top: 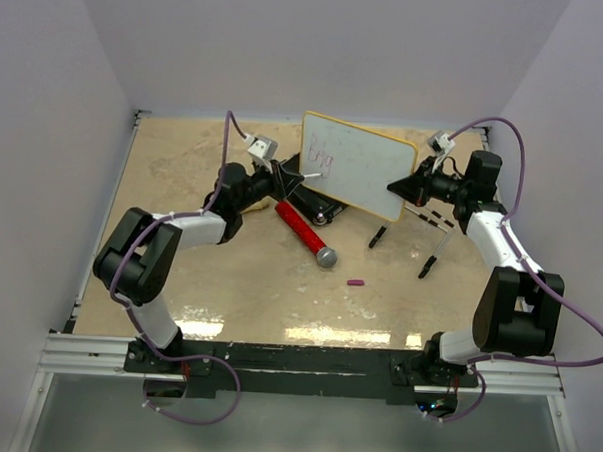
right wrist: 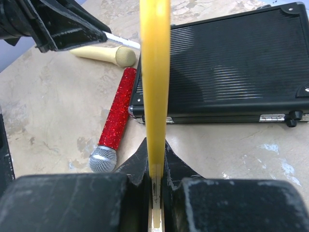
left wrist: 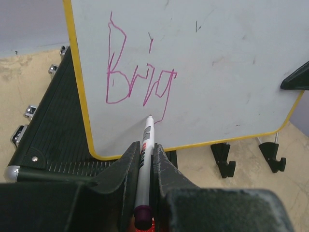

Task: Write a sentence on the whiteboard
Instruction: Write with the whiteboard marker without the cap on the whiteboard.

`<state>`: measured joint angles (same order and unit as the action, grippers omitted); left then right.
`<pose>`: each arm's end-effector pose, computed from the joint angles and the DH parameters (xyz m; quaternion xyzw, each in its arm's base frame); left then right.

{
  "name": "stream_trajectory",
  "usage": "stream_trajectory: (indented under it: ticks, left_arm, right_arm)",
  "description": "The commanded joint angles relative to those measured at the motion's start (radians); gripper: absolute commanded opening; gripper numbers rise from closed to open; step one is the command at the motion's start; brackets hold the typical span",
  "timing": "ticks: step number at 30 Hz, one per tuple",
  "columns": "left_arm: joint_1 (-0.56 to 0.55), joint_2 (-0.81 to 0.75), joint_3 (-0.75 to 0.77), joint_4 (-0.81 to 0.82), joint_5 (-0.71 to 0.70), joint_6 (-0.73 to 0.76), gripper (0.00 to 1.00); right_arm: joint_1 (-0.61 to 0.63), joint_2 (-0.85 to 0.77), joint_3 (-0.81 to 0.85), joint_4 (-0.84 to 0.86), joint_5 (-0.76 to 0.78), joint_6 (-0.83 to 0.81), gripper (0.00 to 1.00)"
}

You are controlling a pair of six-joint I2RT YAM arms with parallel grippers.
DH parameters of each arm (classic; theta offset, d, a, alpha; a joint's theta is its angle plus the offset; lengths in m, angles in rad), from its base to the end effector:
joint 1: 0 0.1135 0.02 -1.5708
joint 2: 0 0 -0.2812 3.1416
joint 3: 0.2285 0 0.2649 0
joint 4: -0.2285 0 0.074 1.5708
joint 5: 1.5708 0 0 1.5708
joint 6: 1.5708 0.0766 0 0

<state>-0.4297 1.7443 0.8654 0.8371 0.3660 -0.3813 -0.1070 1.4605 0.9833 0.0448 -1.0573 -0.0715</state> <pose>0.3747 -0.2019 0.2240 0.1431 0.7064 -0.3892 0.5736 0.3523 0.0293 0.2810 -0.2589 0.7321 0.3817 0.5014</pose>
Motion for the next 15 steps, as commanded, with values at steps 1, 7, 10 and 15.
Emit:
stream_trajectory:
  ticks: [1,7,10,15]
  left_arm:
    - [0.011,-0.133,-0.026,0.097,0.007,0.013,0.0]
    - [0.012,-0.227,-0.045,0.077,-0.019,0.028,0.0]
    - [0.012,-0.253,-0.06,0.077,-0.012,0.022,0.0]
    - [0.012,-0.264,-0.084,0.088,0.008,0.007,0.0]
  right_arm:
    - [0.007,-0.003,0.026,-0.02,-0.012,-0.021,0.0]
    - [0.006,-0.006,0.026,-0.02,-0.012,-0.021,0.0]
    - [0.006,-0.008,0.026,-0.02,-0.01,-0.019,0.0]
    - [0.007,-0.009,0.026,-0.02,-0.009,-0.019,0.0]
